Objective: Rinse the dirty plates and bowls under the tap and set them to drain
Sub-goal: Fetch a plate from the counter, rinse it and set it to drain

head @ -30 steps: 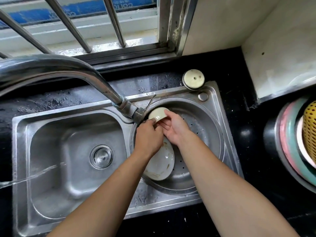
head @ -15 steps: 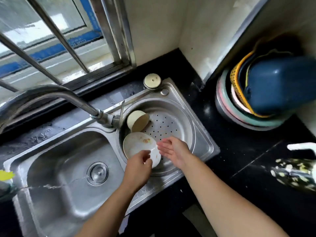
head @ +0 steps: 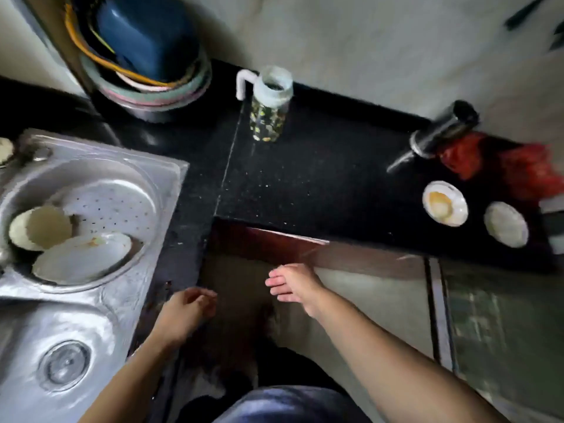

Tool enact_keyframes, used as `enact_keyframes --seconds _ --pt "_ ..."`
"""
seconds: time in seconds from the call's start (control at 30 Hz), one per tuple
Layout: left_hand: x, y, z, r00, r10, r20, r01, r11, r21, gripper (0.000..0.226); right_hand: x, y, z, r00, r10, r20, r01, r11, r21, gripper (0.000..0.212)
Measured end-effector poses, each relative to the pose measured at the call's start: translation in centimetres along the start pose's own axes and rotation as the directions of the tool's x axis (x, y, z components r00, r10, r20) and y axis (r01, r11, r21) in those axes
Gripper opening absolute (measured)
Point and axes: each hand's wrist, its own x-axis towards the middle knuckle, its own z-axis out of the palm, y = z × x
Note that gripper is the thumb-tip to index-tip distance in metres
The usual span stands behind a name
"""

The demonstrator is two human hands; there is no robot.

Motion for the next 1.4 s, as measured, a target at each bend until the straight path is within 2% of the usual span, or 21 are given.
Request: enact_keyframes --seconds 0.1,0.27,0.4,0.53,0.67,0.8,0.93,1.07,1.2,1.3,1.33,1.4 --pt "-0.4 0.9 6.3 0.997 -0.007 0.082 -0.002 0.994 0.109 0.019 -1.9 5.5 -6.8 0.993 0.069 -0.097 -0.048 0.977 0.206 0.028" --pt "-1.9 5.3 18.7 0.957 0.023 0.288 -0.104 0.958 0.267 0.020 -3.9 13.0 -17.9 0.975 0.103 -0.198 0.005 0.877 0.480 0.026" --pt "-3.0 9.7 30.4 0.907 0.015 0.421 -0.167 0.930 0.327 0.025 -4.9 17.9 -28.1 0.967 0.106 -0.232 0.060 0.791 0.609 0.019" --pt "-4.0 12.9 43.7 0.882 0.051 0.469 -0.233 0.912 0.339 0.026 -4.7 22.4 -39.9 0.962 0.109 -0.249 0.097 0.718 0.689 0.021" --pt "-5.3 15.2 56.1 0.850 0.020 0.526 -0.242 0.903 0.356 0.024 -4.8 26.4 -50.9 0.959 0.123 -0.257 0.103 0.690 0.717 0.025" --pt "-6.2 18.1 64.7 0.843 0.019 0.537 -0.253 0.896 0.366 0.022 -4.8 28.4 -59.1 0.950 0.160 -0.269 0.102 0.656 0.748 0.022" --pt "-4.8 21.2 69.4 0.851 0.039 0.524 -0.263 0.895 0.360 0.025 -3.0 27.2 -65.3 0.953 0.137 -0.269 0.126 0.630 0.767 0.021" --pt "-1.4 23.3 72.4 0.917 0.060 0.395 -0.180 0.945 0.274 0.022 -0.5 24.4 -69.6 0.957 0.087 -0.275 0.161 0.632 0.758 0.019" --pt "3.0 26.3 75.1 0.974 0.045 0.224 -0.091 0.976 0.197 0.015 2.7 19.7 -73.9 0.952 0.006 -0.307 0.208 0.722 0.660 0.016" --pt "5.3 28.5 77.0 0.977 -0.041 0.207 0.006 0.986 0.166 0.018 5.0 16.0 -76.7 0.940 -0.034 -0.340 0.235 0.787 0.570 0.015" --pt "5.7 29.3 77.6 0.973 -0.072 0.219 0.035 0.985 0.167 0.019 5.7 14.8 -77.3 0.941 -0.042 -0.335 0.224 0.822 0.524 0.020" --pt "6.3 30.8 78.7 0.968 -0.089 0.235 0.043 0.980 0.196 0.020 7.3 12.8 -78.6 0.951 -0.087 -0.297 0.206 0.894 0.399 0.043"
